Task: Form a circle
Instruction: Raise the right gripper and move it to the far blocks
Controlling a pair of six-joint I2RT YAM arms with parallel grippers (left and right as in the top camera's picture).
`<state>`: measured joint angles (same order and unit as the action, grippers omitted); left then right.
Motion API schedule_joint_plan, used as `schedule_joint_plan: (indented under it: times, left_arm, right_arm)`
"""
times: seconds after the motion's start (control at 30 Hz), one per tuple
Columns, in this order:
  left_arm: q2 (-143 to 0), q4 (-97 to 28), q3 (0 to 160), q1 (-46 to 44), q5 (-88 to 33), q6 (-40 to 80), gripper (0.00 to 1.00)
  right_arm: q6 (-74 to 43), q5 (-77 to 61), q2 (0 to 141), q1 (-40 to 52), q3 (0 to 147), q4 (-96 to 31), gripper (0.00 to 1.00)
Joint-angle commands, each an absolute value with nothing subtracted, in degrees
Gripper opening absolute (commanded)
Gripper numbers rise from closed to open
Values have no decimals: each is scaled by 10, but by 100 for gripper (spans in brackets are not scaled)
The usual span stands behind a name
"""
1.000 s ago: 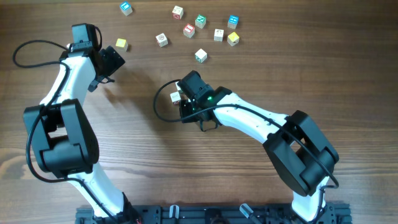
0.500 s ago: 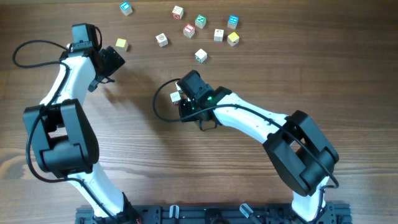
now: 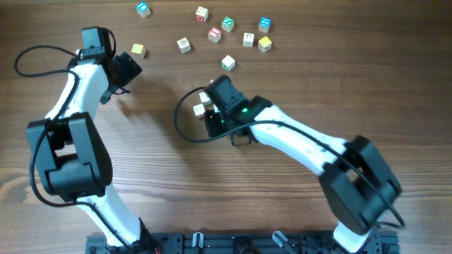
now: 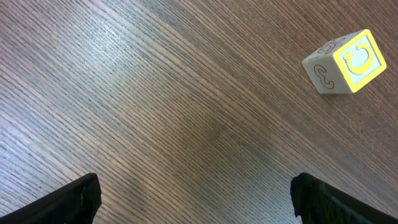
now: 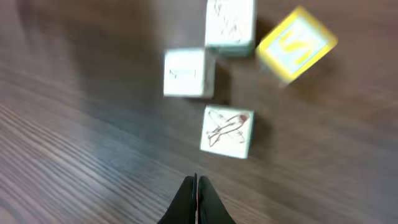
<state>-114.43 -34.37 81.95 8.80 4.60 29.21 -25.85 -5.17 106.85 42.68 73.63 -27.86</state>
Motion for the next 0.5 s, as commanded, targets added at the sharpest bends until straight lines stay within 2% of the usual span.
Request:
schedule_joint_plan:
  times: [0.0, 0.07, 0.1, 0.13, 0.37, 0.47]
  left_arm:
    - [-1135, -343, 826, 89, 45, 288, 100]
    - [-1135, -343, 826, 89, 45, 288, 100]
    - [-1135, -343, 826, 89, 45, 288, 100]
    - [-1135, -343, 826, 89, 45, 288, 100]
    - [-1135, -343, 826, 89, 45, 288, 100]
    - [-1135, -343, 826, 89, 45, 288, 100]
  right_arm:
    - [-225, 30, 1036, 396, 743, -291, 4]
    - [-227, 30, 1037, 369, 743, -307, 5]
    - [-227, 30, 1037, 357, 743, -317, 12]
    - [-225, 30, 1037, 344, 743, -331, 25]
    - [-227, 49, 1037, 300, 741, -372, 27]
    - [-226, 49, 1037, 296, 741, -389, 32]
